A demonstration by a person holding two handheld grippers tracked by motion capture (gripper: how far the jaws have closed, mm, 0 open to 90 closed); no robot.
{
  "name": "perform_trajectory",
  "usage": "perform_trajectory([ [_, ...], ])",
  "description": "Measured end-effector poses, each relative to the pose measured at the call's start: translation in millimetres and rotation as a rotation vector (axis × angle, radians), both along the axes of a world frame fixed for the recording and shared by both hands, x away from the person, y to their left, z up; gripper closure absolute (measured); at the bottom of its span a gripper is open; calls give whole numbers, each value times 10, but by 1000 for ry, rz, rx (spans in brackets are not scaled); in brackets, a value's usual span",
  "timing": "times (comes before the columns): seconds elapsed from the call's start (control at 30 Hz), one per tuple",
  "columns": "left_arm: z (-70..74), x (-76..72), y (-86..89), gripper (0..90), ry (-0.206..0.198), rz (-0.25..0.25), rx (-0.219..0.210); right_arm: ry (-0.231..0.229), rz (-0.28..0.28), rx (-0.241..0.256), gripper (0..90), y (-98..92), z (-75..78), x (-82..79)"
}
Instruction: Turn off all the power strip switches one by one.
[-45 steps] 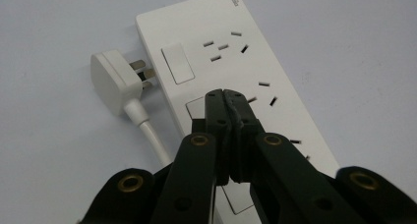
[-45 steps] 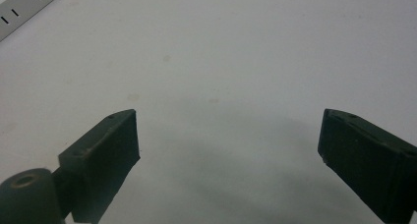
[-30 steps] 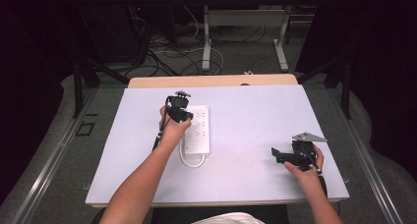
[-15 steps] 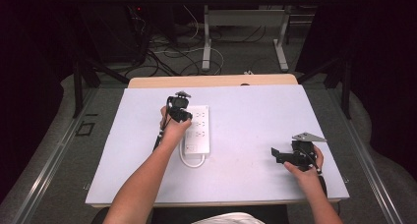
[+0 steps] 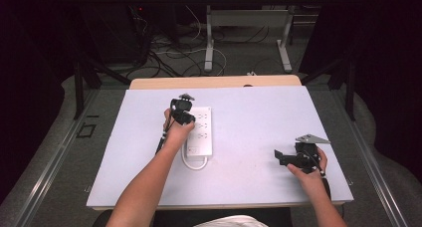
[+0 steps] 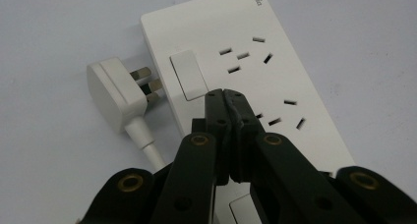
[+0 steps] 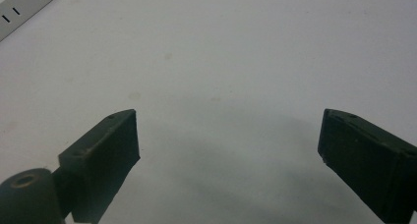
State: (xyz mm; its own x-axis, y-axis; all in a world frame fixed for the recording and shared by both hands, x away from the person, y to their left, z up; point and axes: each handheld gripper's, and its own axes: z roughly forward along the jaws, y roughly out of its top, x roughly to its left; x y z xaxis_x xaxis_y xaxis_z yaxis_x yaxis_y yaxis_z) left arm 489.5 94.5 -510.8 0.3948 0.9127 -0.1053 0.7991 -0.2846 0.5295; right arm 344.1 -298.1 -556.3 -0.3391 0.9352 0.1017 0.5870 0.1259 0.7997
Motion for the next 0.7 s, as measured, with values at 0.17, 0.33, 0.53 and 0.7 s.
perform_trajectory([
  [0.17,-22,16,3,898,6,3,0,-1,2,0,79,-2,-2,2],
  [0.33,-37,19,5,898,7,4,4,0,0,2,79,-1,-1,2],
  [0.53,-42,11,-7,898,-6,-6,20,1,-2,7,79,1,4,-1],
  [0.7,-45,6,-6,899,-12,-6,18,1,-3,7,79,2,6,-1],
])
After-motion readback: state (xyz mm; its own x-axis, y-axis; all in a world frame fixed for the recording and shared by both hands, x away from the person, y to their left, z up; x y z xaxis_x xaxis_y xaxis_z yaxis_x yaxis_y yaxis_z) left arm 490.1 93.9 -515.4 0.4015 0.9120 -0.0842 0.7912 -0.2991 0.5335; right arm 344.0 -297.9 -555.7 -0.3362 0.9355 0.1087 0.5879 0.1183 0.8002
